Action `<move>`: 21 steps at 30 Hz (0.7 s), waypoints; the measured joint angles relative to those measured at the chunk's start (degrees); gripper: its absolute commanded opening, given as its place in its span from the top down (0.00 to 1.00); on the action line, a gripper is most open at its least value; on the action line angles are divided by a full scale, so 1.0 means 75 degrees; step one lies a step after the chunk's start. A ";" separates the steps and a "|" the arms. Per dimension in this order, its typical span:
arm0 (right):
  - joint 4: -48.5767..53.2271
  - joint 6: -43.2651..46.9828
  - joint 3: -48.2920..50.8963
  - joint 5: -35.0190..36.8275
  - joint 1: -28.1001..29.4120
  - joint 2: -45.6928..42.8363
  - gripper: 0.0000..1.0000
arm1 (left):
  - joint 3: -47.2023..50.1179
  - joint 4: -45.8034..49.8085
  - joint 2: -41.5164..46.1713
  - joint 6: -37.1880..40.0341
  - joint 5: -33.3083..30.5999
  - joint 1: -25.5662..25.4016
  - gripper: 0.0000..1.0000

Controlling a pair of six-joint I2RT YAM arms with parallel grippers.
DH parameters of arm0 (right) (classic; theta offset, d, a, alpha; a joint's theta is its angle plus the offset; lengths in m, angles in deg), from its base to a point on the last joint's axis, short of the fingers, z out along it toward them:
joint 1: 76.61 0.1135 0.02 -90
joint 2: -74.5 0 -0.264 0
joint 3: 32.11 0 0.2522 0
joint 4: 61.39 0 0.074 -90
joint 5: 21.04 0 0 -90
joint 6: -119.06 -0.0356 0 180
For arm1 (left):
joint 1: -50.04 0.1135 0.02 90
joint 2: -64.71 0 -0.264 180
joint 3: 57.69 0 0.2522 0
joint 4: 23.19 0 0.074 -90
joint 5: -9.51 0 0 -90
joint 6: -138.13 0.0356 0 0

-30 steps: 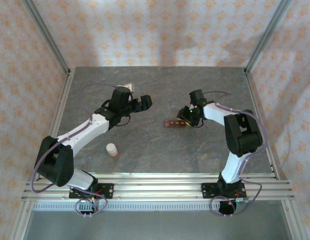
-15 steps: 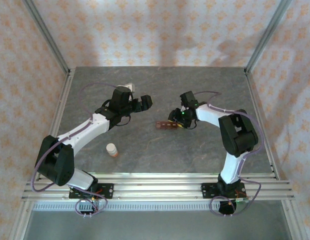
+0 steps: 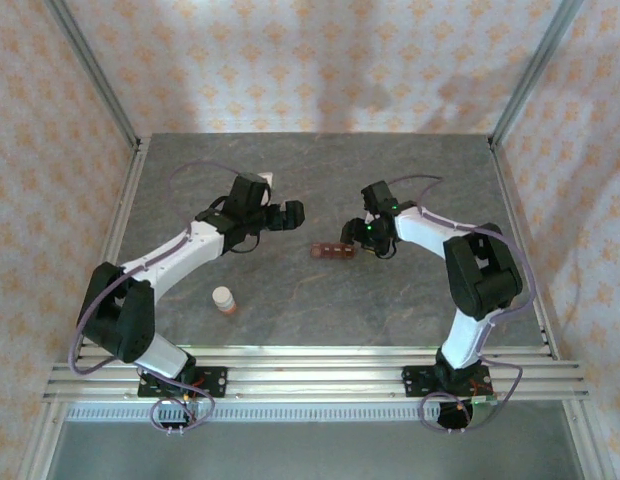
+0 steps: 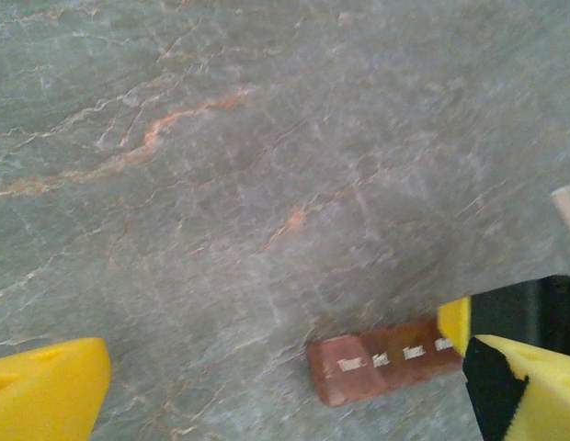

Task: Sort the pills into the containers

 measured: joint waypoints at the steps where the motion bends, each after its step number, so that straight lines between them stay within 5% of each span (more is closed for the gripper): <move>1: 0.0017 0.0050 0.0032 0.0003 0.0000 -0.0026 0.32 | -0.0044 0.0114 -0.0050 0.0119 -0.0029 -0.0052 0.00; 21: 0.0224 0.0446 0.0157 0.0137 0.0023 -0.0047 0.35 | -0.1172 0.2034 -0.1265 0.1982 -0.1040 -0.1081 0.00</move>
